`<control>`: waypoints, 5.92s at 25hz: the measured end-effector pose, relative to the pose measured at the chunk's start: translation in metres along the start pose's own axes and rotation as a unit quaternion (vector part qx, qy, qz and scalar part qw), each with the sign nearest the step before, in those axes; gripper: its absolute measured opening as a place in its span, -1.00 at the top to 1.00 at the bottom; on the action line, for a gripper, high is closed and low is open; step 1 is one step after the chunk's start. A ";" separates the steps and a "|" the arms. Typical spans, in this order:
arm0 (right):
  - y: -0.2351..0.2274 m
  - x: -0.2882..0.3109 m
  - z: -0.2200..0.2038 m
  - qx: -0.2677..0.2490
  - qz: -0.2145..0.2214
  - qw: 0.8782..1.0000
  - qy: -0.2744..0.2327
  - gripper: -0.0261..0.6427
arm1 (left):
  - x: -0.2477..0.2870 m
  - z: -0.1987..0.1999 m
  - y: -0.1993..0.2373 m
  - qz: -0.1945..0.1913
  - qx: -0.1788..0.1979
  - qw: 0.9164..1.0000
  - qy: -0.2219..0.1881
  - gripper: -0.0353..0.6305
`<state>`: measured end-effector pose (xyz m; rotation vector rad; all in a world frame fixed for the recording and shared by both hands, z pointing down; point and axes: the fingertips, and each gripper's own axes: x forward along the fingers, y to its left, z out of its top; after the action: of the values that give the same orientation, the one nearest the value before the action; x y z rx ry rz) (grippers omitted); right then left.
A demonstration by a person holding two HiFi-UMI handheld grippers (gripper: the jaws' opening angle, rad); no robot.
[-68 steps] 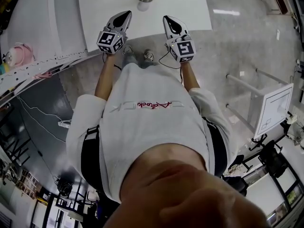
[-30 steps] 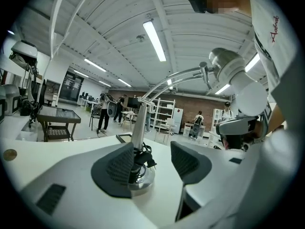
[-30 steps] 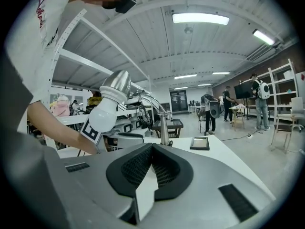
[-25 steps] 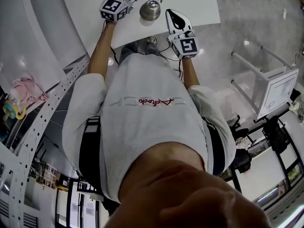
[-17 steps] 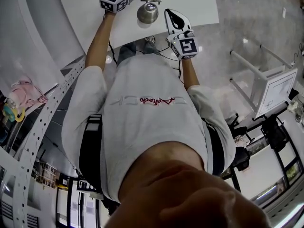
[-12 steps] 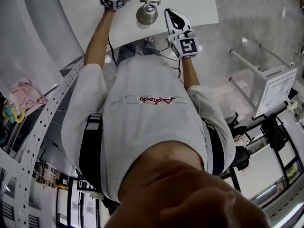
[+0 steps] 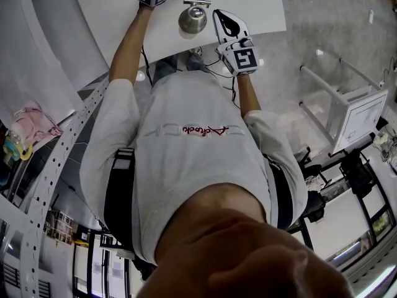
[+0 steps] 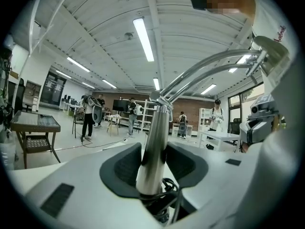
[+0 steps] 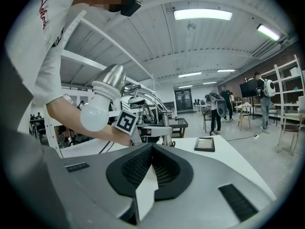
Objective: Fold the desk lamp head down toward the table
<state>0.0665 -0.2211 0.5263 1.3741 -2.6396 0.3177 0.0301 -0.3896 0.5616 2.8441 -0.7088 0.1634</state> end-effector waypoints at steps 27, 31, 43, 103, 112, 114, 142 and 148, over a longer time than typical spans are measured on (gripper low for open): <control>0.028 0.045 0.096 -0.460 0.076 0.881 -0.082 0.25 | 0.001 0.000 0.001 0.002 -0.016 1.000 0.008 0.33; 0.035 0.045 0.094 -0.562 0.074 0.818 -0.094 0.25 | 0.001 -0.002 0.001 0.003 -0.017 1.000 0.009 0.33; 0.054 0.056 0.092 -0.703 0.075 0.693 -0.142 0.57 | 0.000 0.002 0.000 0.001 -0.015 1.000 0.012 0.33; 0.043 0.059 0.061 -0.698 0.033 0.696 -0.165 0.54 | -0.004 0.020 -0.009 -0.003 -0.001 1.000 0.018 0.29; 0.017 0.051 0.042 -0.663 0.015 0.740 -0.107 0.53 | -0.028 0.003 0.000 0.018 -0.001 1.000 0.007 0.29; 0.015 0.048 0.038 -0.658 0.014 0.746 -0.101 0.63 | -0.033 0.003 0.000 0.024 -0.001 1.000 0.007 0.30; -0.025 0.009 0.019 0.019 -0.035 0.998 -0.054 0.87 | -0.106 0.009 -0.046 0.139 -0.015 0.990 -0.034 0.81; -0.024 -0.013 0.002 -0.004 -0.033 0.999 -0.038 0.87 | -0.112 -0.005 -0.076 0.164 -0.017 0.986 -0.035 0.81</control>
<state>0.0933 -0.2253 0.5239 1.4953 -2.6464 0.2501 -0.0320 -0.2722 0.5357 2.6913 -1.1800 0.0978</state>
